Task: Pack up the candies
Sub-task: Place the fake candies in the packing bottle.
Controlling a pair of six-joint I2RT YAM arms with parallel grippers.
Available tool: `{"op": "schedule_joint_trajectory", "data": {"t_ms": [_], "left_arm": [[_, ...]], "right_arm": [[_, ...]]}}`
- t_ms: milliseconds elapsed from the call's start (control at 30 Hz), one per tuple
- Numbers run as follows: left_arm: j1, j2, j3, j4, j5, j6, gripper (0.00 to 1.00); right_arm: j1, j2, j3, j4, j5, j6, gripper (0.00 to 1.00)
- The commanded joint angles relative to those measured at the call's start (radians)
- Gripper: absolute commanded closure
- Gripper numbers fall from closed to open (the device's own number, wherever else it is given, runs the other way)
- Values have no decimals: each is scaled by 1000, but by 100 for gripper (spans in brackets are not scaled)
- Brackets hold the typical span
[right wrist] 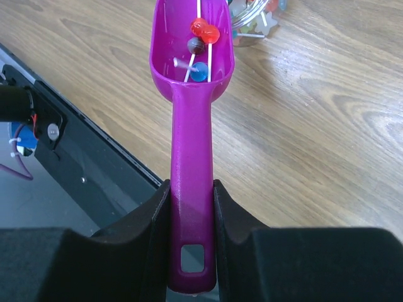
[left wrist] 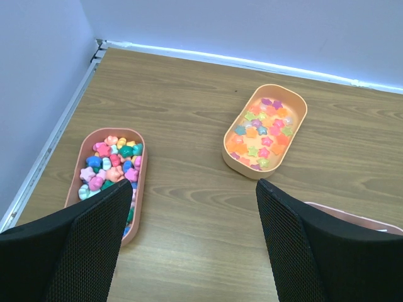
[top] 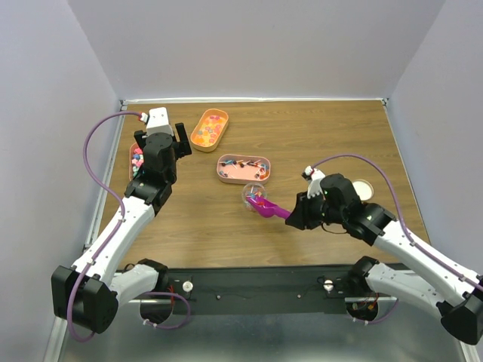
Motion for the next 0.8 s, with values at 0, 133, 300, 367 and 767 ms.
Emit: {"op": "schedule_joint_trajectory", "data": {"t_ms": [0,133,300,367,767], "left_arm": [[8,-17,-8,22,-2,9,13],[8,-16,-8,22,-2,9,13],[8,-16,-8,23,-1,11,13],[8,-17,-8,23,-1,11,13],[10,-19,-8,23,-4,14,13]], "right_arm": [[6,30,79,-84,-10,17,99],[6,37,101,-105,-8,15,99],[6,64,133,-151,-28,27,99],[6,72,153,-167,-37,36,99],[6,153,277,-280,-4,78,99]]}}
